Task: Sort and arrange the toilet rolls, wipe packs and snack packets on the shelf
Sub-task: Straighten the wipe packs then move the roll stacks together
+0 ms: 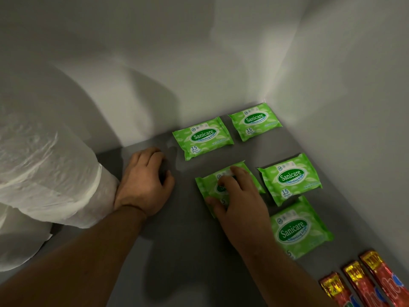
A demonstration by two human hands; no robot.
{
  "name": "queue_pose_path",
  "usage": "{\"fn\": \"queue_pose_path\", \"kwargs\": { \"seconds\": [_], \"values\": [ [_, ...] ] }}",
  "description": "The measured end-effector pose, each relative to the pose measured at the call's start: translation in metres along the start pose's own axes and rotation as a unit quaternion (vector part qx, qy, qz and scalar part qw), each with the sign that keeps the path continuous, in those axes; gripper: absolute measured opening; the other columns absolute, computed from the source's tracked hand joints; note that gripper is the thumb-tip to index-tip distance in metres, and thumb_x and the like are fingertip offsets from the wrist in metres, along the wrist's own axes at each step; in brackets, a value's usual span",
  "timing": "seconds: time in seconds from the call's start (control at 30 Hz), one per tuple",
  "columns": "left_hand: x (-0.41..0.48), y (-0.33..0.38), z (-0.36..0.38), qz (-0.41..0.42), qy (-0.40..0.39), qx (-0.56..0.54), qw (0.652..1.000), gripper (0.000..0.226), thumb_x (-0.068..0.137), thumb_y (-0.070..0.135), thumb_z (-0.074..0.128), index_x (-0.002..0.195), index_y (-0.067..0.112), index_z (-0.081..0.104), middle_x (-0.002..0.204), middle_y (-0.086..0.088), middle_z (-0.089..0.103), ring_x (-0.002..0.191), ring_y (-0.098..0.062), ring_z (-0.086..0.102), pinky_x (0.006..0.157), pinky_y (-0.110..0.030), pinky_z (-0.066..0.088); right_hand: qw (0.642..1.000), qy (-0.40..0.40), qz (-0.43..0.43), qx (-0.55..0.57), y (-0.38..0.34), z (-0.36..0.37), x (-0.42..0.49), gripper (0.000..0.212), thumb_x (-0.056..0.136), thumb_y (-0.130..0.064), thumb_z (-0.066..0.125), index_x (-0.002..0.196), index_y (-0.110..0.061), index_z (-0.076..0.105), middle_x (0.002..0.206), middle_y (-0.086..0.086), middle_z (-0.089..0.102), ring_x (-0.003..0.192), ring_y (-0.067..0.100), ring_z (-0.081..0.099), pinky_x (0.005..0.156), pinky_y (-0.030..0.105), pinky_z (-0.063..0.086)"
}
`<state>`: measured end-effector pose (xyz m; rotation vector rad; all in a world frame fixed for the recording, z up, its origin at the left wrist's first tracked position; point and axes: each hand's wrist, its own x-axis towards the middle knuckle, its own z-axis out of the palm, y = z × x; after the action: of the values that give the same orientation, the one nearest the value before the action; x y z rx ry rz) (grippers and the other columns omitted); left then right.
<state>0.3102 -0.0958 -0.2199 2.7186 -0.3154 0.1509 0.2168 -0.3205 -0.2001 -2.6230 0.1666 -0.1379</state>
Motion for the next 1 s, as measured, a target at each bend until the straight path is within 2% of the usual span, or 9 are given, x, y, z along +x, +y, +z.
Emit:
{"fn": "queue_pose_path", "kwargs": {
  "seconds": [0.17,0.37,0.67,0.83,1.0],
  "values": [
    [-0.001,0.001,0.0,-0.003,-0.001,-0.001,1.0,0.045,0.083,0.036,0.059,0.122,0.015,0.062,0.136,-0.007,0.058,0.125,-0.031,0.049,0.108,-0.04,0.042,1.0,-0.004,0.009,0.001,-0.007,0.002,0.014,0.046,0.084,-0.046,0.072,0.123,-0.026,0.06,0.153,-0.003,0.039,0.143,0.021,0.037,0.106,0.042,0.047],
    [-0.001,0.002,0.0,-0.005,-0.002,-0.002,1.0,0.045,0.083,0.036,0.059,0.123,0.015,0.062,0.137,-0.007,0.058,0.126,-0.03,0.049,0.109,-0.04,0.042,1.0,-0.018,0.025,-0.003,-0.013,0.0,0.018,0.054,0.087,-0.045,0.069,0.134,-0.023,0.054,0.157,-0.001,0.036,0.147,0.02,0.03,0.115,0.041,0.038],
    [-0.001,0.003,-0.001,-0.003,-0.003,-0.002,1.0,0.045,0.082,0.036,0.058,0.122,0.014,0.062,0.137,-0.008,0.058,0.126,-0.032,0.049,0.109,-0.041,0.042,1.0,-0.015,0.023,-0.002,-0.013,0.002,0.018,0.054,0.089,-0.046,0.067,0.134,-0.021,0.054,0.158,0.001,0.035,0.148,0.022,0.03,0.112,0.045,0.041],
    [-0.001,0.002,-0.002,-0.005,-0.005,0.002,1.0,0.046,0.082,0.036,0.058,0.122,0.015,0.062,0.137,-0.007,0.058,0.126,-0.031,0.048,0.109,-0.041,0.042,0.996,0.071,0.001,0.051,-0.012,-0.013,0.006,0.038,0.095,-0.047,0.061,0.122,-0.02,0.066,0.155,-0.001,0.043,0.144,0.019,0.038,0.112,0.038,0.041],
    [-0.001,0.004,-0.001,-0.001,-0.003,0.005,1.0,0.045,0.082,0.037,0.057,0.121,0.015,0.062,0.136,-0.008,0.059,0.124,-0.032,0.049,0.107,-0.041,0.043,0.986,0.151,0.052,0.043,0.04,-0.061,0.005,0.016,0.096,-0.029,0.065,0.105,-0.018,0.071,0.137,0.003,0.059,0.126,0.022,0.055,0.102,0.03,0.042]
  ]
}}
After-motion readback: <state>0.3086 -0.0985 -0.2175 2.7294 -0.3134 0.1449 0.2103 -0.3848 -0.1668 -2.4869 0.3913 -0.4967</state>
